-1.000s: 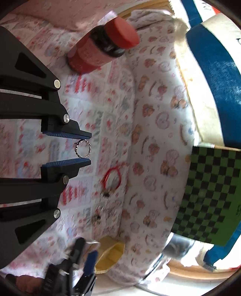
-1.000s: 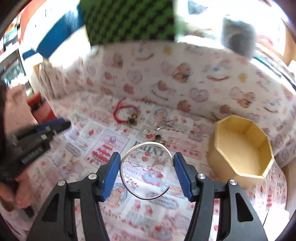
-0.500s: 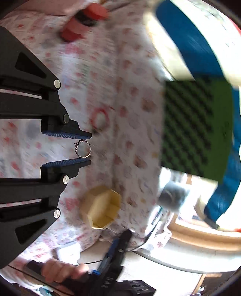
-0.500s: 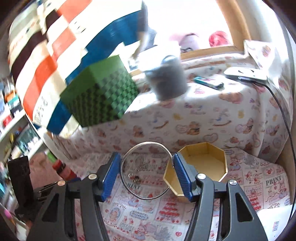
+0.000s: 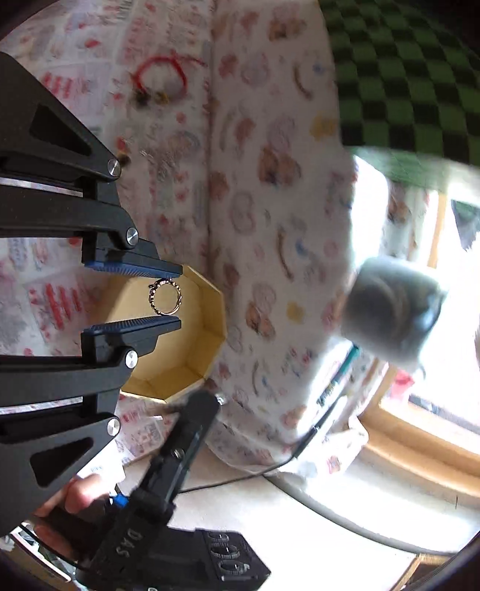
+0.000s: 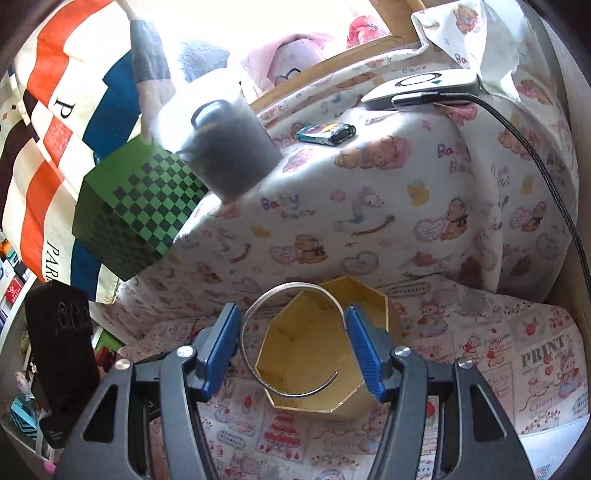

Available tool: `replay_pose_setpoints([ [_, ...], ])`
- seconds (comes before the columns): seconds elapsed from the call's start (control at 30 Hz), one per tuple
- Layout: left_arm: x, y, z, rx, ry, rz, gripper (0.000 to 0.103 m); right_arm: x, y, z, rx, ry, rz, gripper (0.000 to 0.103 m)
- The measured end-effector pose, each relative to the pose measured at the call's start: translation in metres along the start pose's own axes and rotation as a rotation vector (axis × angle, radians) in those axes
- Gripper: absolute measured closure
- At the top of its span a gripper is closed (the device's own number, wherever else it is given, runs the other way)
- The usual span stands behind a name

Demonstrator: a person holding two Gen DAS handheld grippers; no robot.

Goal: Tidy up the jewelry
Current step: 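Lower the bangle into the gold box with the right tool while the left tool drops the ring in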

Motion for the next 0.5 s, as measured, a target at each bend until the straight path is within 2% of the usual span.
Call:
replay_pose_setpoints([
  [0.07,-0.001,-0.001,-0.001,-0.019,-0.035,0.031,0.083,-0.003,-0.001,0.009,-0.022,0.001,-0.002,0.046],
  [0.17,-0.008,0.006,-0.003,0.026,0.046,0.001,0.083,-0.008,0.001,0.015,-0.056,-0.012,-0.017,0.046],
  [0.27,-0.006,0.005,-0.007,0.055,0.079,0.025,0.083,-0.014,0.003,0.019,-0.064,-0.001,-0.030,0.046],
  [0.43,0.014,0.002,-0.018,0.081,0.084,0.068,0.083,-0.022,0.008,0.019,-0.043,0.025,-0.043,0.045],
  [0.5,0.022,0.000,-0.027,0.065,0.045,0.080,0.080,-0.024,0.009,0.020,-0.030,0.041,-0.048,0.045],
])
Point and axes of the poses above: each gripper's, at about its wrist camera, not at the fingertips, and x roughly against the way its jaws point, z to its right, y to its underside, the point moved 10 cm from there along -x, roughly the way its jaws point
